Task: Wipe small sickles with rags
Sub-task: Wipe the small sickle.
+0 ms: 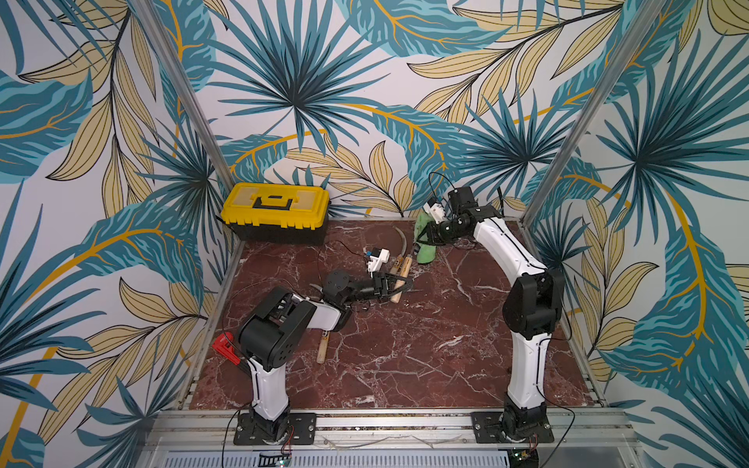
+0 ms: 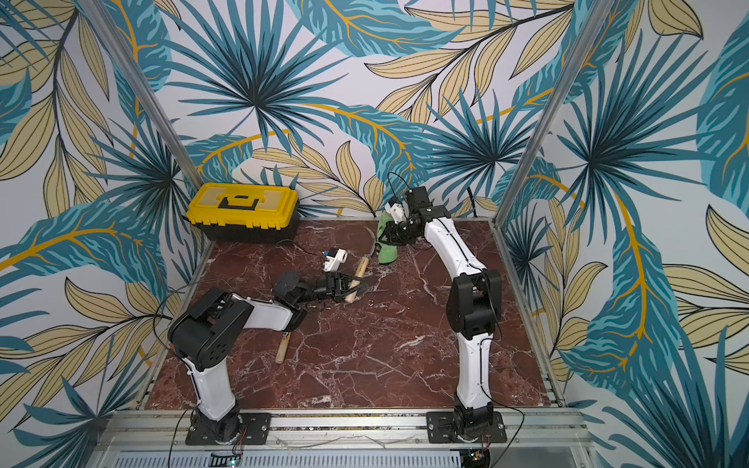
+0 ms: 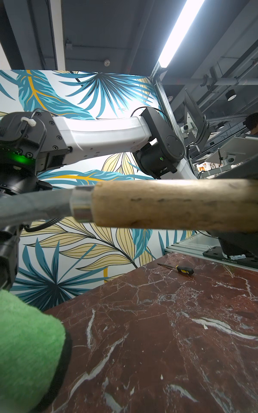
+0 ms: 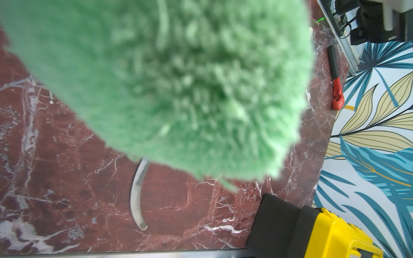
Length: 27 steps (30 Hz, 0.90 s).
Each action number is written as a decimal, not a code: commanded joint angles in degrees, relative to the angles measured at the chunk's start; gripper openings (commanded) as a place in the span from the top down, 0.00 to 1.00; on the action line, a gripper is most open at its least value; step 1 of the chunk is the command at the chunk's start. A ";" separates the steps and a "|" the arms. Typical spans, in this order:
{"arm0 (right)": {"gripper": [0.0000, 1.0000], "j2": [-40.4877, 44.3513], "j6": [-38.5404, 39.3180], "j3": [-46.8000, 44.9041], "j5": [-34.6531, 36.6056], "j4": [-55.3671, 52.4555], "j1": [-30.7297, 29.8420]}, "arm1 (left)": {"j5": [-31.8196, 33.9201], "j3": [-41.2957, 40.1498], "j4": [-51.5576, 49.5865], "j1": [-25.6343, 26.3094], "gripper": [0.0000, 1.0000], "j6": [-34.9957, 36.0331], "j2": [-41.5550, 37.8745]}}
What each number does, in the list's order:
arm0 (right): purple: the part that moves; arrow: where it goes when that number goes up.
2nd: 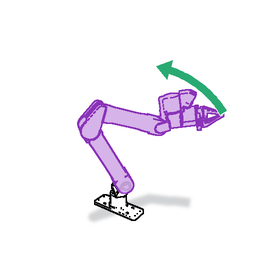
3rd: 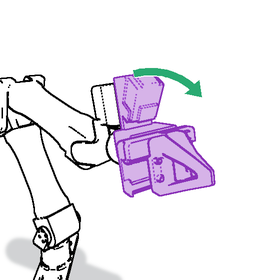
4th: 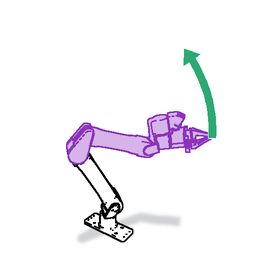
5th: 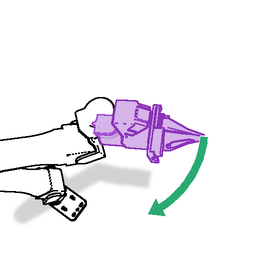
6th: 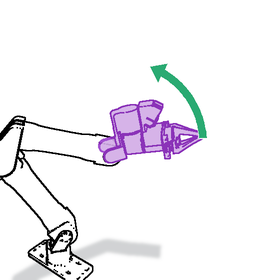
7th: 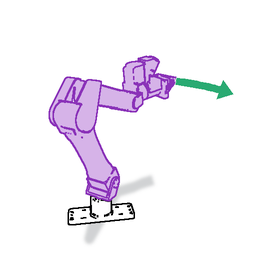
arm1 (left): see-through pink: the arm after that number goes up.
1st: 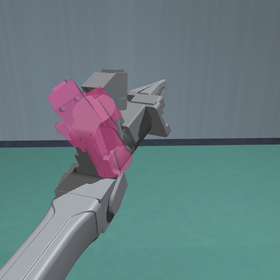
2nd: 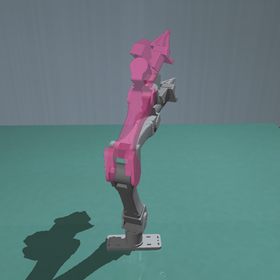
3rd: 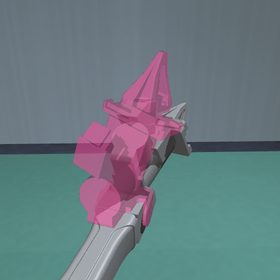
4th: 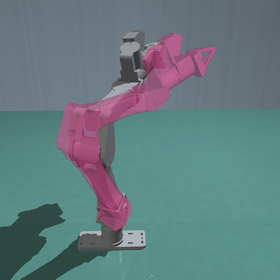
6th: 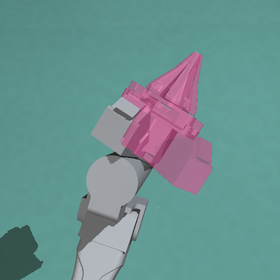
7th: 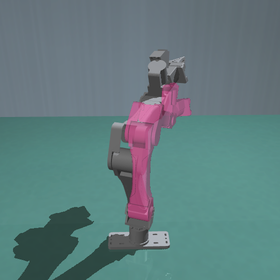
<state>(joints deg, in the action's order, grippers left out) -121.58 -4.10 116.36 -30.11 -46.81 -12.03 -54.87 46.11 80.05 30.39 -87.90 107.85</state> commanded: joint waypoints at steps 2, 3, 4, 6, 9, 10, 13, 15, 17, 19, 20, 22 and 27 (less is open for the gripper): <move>0.97 2.50 1.77 -0.54 -3.96 -0.06 -0.10 | 0.34 -0.07 1.34 0.59 1.00 0.53 -0.22; 0.97 3.02 2.06 -0.97 -4.34 0.08 -0.10 | 0.35 0.11 1.29 0.70 1.00 0.53 0.05; 0.97 3.59 2.32 -1.46 -4.59 0.36 -0.17 | 0.29 0.28 1.34 0.80 1.00 0.53 0.18; 0.97 4.79 2.88 -2.42 -5.24 0.68 -0.26 | 0.20 0.77 1.32 0.96 1.00 0.49 0.72; 0.97 6.01 3.44 -2.89 -5.65 0.30 -0.36 | 0.12 1.43 1.34 1.16 1.00 0.45 1.29; 0.97 6.33 3.62 -2.89 -5.73 0.00 -0.45 | 0.04 1.61 1.29 1.24 1.00 0.45 1.59; 0.97 7.28 4.58 -3.08 -5.80 -0.98 -0.86 | 0.03 2.12 1.34 1.42 1.00 0.36 1.99; 0.97 7.85 5.64 -3.15 -5.11 -1.90 -1.44 | -0.04 2.32 1.34 1.51 1.00 0.36 2.21; 0.97 8.28 6.95 -3.20 -4.31 -3.23 -2.06 | -0.14 2.62 1.34 1.60 1.00 0.42 2.42; 0.97 8.79 7.92 -3.48 -3.04 -4.26 -2.78 | -0.14 2.79 1.34 1.60 1.00 0.37 2.67; 0.97 9.11 8.32 -3.76 -2.51 -4.64 -3.15 | -0.04 2.93 1.32 1.60 1.00 0.36 2.86; 0.97 9.88 8.66 -4.74 -1.78 -4.61 -3.75 | 0.02 3.19 1.32 1.60 1.00 0.44 3.05; 0.97 11.60 9.11 -6.70 -0.99 -5.00 -4.92 | 0.03 3.89 1.33 1.64 1.00 0.45 3.54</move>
<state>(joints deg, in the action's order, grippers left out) -112.49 2.66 111.18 -29.65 -49.87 -15.16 -53.89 48.10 81.80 31.77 -86.94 110.50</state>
